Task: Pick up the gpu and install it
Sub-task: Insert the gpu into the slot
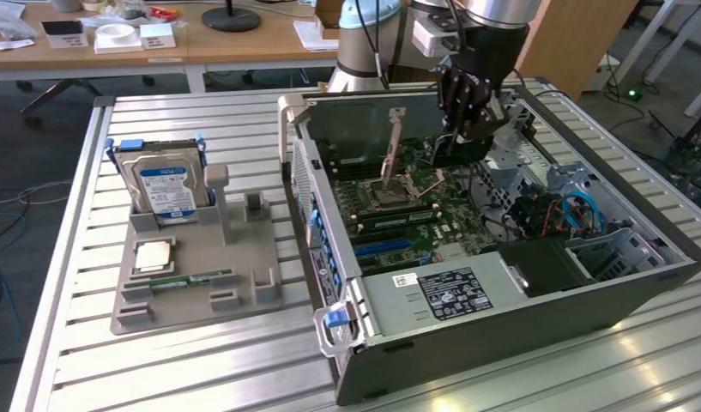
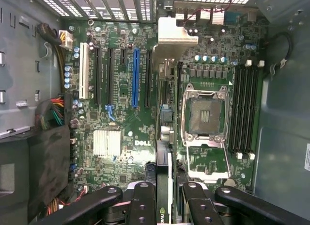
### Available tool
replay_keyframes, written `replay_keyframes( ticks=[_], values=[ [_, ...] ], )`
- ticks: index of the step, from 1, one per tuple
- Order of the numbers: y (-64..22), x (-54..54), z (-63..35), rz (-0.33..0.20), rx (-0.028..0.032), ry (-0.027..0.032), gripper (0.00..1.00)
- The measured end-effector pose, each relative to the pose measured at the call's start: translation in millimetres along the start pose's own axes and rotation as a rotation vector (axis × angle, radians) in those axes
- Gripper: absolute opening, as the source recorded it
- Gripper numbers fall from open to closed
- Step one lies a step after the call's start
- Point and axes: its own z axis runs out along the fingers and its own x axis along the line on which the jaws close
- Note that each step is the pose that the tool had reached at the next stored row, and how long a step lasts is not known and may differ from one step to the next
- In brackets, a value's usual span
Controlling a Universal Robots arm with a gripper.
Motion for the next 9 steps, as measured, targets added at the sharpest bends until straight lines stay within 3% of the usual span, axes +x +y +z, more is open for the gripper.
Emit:
replay_keyframes(
  ticks=[9],
  values=[
    [3.1,1.8,0.8,0.015,0.0001,0.0014,0.26]
  ],
)
